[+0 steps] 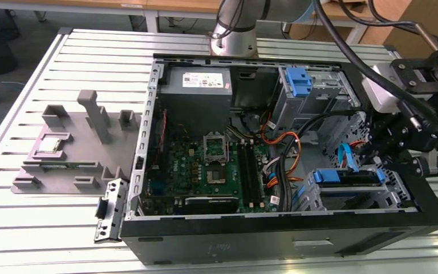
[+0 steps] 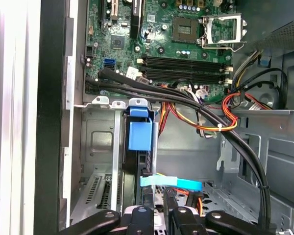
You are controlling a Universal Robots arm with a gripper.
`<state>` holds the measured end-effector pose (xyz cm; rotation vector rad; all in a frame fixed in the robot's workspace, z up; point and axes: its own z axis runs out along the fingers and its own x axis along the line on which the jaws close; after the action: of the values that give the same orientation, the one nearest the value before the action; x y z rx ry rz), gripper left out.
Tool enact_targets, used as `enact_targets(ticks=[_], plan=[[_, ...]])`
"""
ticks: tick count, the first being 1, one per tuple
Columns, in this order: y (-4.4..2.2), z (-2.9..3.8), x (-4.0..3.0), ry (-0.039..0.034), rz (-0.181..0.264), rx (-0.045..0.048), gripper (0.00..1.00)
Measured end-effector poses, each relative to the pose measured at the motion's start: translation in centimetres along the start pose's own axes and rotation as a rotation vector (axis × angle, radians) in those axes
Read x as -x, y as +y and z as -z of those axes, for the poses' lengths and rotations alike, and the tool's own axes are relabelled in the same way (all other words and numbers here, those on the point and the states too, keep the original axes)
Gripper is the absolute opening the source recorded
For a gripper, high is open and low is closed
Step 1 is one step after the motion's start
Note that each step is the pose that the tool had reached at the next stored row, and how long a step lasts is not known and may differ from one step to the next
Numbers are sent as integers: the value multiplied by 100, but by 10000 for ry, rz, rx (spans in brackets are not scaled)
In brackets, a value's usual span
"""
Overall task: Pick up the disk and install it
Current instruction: 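Insert the first disk wire, then insert the second disk wire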
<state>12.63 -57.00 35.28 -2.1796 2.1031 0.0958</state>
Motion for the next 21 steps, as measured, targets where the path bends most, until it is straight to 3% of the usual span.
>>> enact_targets(ticks=[10, 21], plan=[[-2, 33, 4, -11, -1, 0, 23], [-20, 25, 30, -18, 0, 0, 23]])
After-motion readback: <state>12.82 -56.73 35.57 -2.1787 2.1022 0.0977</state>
